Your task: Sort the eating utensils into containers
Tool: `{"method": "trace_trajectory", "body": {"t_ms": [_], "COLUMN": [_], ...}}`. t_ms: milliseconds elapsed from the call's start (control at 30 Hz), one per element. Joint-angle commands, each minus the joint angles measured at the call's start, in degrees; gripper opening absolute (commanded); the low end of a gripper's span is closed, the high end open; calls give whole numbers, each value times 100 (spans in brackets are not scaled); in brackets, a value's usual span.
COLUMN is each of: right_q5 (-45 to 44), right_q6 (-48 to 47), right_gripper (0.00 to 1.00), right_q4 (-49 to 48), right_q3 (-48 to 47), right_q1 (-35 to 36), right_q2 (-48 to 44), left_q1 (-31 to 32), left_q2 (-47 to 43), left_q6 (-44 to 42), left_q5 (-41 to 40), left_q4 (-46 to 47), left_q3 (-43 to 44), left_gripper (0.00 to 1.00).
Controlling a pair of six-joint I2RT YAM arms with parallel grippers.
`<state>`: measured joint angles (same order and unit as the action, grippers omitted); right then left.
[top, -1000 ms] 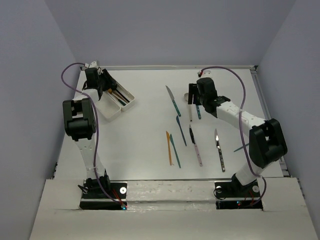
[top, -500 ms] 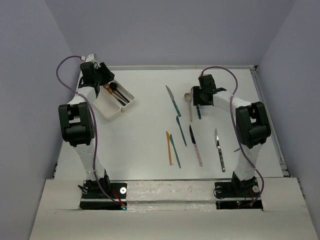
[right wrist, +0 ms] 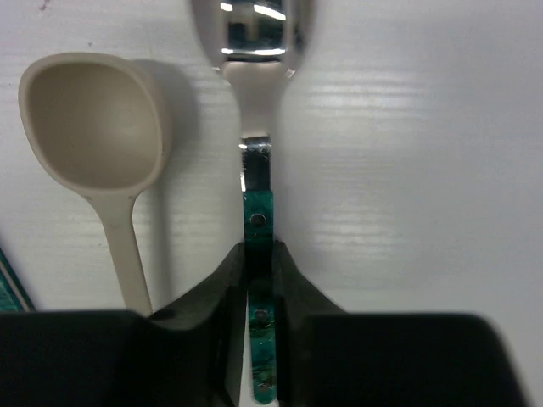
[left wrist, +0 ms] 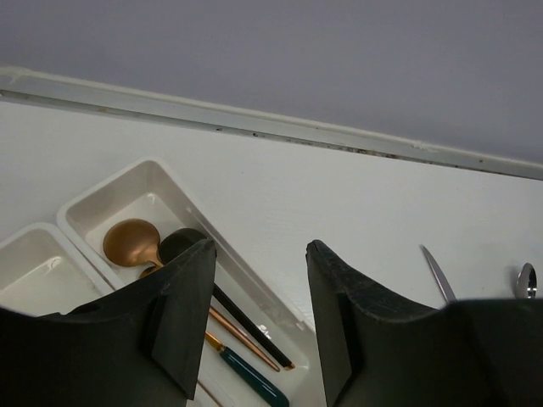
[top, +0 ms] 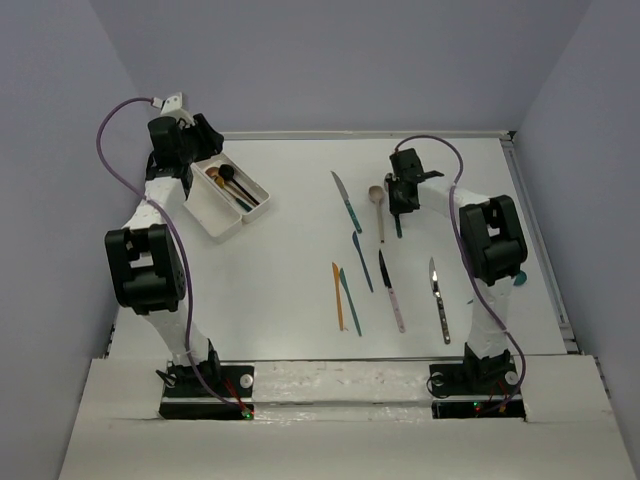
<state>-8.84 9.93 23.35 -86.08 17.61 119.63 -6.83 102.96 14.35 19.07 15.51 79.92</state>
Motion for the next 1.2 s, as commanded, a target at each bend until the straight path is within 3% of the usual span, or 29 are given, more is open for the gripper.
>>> {"method": "trace_trajectory", "body": {"t_ms": [0, 200, 467, 767, 933, 1167], "right_q5": [-328, -891, -1128, -594, -400, -162], "right_q6": [70, 184, -43, -870, -792, -721], "right_gripper": [0, 0, 0, 0, 0, 0], "right_q4": [372, -207, -2017, -4941, -5630, -5877], "right_q3": [144, 679, 1892, 3360, 3300, 2799], "right_q1": [6, 6, 6, 1110, 1825, 2466], "right_q2": [183, -597, -2329, -3973, -3913, -3535], "left_q1": [6, 234, 999, 2219, 2871, 2942], "left_q2": [-478, -900, -1497, -2094, -2297, -2412], "left_q6": [-309, -749, -1408, -1549, -1664, -1057], "left_q5": [71, 114, 395, 1177, 1327, 1406], "left_q4": [277, 269, -223, -760, -760, -338], "left_q3": [-222, -503, -767, -986, -1207, -1426], "left_gripper": [57, 58, 59, 63, 75, 75]}}
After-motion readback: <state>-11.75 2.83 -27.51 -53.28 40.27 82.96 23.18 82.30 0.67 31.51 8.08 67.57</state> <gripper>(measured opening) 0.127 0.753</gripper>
